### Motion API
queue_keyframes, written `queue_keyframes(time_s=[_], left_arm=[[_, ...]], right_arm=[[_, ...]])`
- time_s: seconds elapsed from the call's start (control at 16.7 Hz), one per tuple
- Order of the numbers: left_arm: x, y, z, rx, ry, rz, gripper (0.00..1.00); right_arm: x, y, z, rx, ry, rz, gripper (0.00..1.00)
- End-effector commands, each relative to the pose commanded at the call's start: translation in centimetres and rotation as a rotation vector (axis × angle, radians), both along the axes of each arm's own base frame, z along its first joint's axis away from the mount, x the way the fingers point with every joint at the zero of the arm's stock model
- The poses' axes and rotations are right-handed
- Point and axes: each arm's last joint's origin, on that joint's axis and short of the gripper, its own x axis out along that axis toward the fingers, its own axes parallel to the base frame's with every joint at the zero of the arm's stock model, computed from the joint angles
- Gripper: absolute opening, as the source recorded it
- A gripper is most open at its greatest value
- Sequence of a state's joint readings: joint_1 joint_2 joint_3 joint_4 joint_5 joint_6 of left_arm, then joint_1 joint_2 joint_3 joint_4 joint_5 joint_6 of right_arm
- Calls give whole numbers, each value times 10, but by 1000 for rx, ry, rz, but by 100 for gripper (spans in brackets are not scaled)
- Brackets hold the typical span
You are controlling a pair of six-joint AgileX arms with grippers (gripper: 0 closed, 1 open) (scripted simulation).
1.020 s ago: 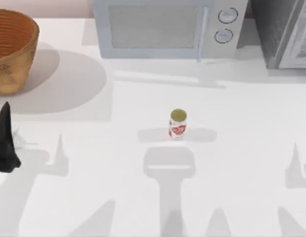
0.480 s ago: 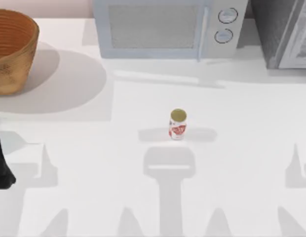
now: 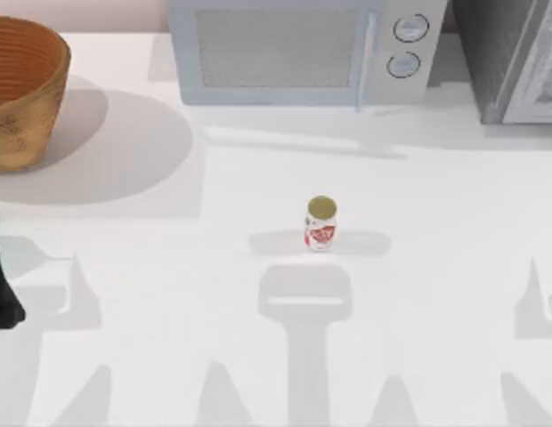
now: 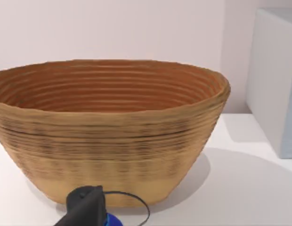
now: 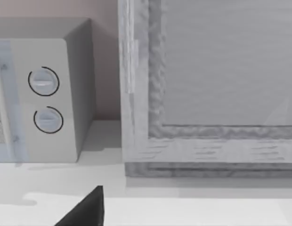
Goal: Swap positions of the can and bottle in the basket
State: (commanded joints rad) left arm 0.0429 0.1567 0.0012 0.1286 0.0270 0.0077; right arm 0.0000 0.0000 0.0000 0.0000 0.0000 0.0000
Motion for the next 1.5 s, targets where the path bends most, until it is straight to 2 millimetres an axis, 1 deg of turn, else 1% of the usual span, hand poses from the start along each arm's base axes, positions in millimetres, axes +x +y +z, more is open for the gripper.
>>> queue_keyframes(time_s=[0.24, 0.48, 0.66, 0.9, 1.08, 1.26, 1.38, 1.5], left_arm=[[18, 8, 1, 8, 24, 3, 100], [42, 20, -4, 17, 46, -8, 100], [61, 32, -16, 21, 66, -20, 100], [78, 49, -43, 20, 100, -35, 100], [83, 60, -67, 14, 130, -42, 100], [82, 67, -87, 5, 156, -41, 100], [80, 70, -96, 0, 167, -38, 100], [79, 72, -100, -2, 172, -36, 100]], right_arm=[[0, 0, 0, 0, 0, 0, 100], [0, 0, 0, 0, 0, 0, 100], [0, 0, 0, 0, 0, 0, 100], [0, 0, 0, 0, 0, 0, 100], [0, 0, 0, 0, 0, 0, 100], [0, 0, 0, 0, 0, 0, 100], [0, 0, 0, 0, 0, 0, 100], [0, 0, 0, 0, 0, 0, 100]])
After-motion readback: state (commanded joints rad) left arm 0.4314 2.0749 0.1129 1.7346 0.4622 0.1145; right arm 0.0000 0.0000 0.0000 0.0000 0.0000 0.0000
